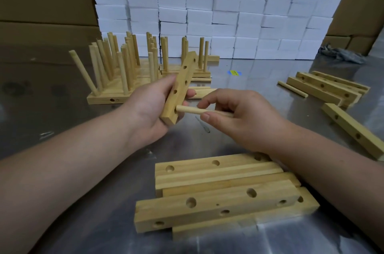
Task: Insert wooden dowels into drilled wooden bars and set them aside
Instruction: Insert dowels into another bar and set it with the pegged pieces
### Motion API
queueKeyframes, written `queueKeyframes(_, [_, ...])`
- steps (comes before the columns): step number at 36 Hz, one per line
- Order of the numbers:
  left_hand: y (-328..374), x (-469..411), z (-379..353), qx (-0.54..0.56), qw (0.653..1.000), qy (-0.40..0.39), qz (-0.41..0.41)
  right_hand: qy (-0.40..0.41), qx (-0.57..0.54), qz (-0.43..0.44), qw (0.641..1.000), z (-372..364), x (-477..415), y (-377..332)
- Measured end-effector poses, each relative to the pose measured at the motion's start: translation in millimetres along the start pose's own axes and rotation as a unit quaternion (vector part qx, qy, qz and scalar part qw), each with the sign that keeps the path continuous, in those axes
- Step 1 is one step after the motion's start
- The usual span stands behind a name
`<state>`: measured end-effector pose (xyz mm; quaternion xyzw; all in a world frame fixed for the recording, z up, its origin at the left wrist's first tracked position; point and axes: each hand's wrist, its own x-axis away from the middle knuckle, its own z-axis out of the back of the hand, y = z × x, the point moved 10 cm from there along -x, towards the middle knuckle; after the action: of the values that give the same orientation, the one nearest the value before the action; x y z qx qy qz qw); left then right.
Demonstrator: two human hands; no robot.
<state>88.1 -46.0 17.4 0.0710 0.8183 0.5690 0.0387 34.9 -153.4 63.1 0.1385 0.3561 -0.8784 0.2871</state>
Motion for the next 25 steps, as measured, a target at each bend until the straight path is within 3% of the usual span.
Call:
queueKeyframes(5, [-1.6,1.0,0.3,0.044,0.999,0.005,0.009,0.000,0.009,0.003,1.000,0.2,-1.2,0.0])
queueKeyframes(19, [7.5,3.0,5.7,-0.010,0.997,0.073,-0.036,0.007,0.010,0.018,1.000,3.0,-1.9,-4.1])
queueKeyframes(25, [5.8,7.0,0.9,0.008,0.998,0.062,-0.032,0.001,0.019,0.019,1.000,2.6,-1.8,-6.6])
